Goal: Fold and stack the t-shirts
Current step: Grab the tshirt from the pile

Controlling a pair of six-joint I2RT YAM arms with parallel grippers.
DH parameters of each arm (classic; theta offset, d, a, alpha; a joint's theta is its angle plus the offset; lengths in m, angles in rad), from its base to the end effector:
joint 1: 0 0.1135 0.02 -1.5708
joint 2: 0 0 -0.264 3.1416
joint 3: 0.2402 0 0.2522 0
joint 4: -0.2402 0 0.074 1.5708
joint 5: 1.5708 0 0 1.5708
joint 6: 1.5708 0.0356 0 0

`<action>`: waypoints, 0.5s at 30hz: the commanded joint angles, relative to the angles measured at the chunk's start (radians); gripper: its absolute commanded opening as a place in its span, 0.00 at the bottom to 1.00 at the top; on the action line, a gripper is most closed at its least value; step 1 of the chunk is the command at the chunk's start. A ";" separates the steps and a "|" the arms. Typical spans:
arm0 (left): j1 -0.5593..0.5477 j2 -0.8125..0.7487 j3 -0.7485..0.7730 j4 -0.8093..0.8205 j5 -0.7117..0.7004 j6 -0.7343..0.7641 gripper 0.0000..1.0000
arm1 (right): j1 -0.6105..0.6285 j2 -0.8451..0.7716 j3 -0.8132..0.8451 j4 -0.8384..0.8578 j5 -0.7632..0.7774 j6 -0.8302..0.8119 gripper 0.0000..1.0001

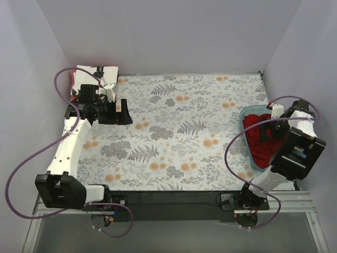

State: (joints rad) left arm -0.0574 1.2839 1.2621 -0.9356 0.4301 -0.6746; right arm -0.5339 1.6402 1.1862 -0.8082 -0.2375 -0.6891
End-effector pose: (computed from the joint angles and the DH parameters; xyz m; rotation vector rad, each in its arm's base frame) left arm 0.2515 -0.0293 0.3344 -0.6183 2.5317 -0.8249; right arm 0.2778 -0.1545 0.2199 -0.2645 2.7421 0.0231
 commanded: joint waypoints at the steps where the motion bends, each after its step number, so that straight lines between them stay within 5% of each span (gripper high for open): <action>1: -0.004 0.008 0.056 -0.011 0.016 -0.003 0.96 | 0.000 0.015 -0.080 0.133 0.052 -0.018 0.98; 6: -0.004 0.043 0.143 -0.026 0.061 -0.002 0.97 | 0.003 0.055 -0.160 0.207 0.099 -0.018 0.98; 9: -0.004 0.042 0.163 -0.020 0.078 -0.012 0.97 | 0.003 0.102 -0.157 0.213 0.121 -0.023 0.84; 12: -0.004 0.043 0.143 -0.017 0.101 -0.025 0.97 | 0.005 0.122 -0.151 0.201 0.121 -0.044 0.51; 13: -0.004 0.048 0.134 -0.019 0.102 -0.025 0.97 | 0.005 0.098 -0.152 0.193 0.112 -0.053 0.28; 15: -0.004 0.063 0.138 -0.035 0.084 -0.029 0.97 | 0.005 0.054 -0.149 0.155 0.072 -0.069 0.02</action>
State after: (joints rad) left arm -0.0574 1.3453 1.3903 -0.9428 0.4957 -0.6918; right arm -0.5251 1.6890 1.0653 -0.6380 -0.1349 -0.7185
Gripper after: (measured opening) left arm 0.967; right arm 0.178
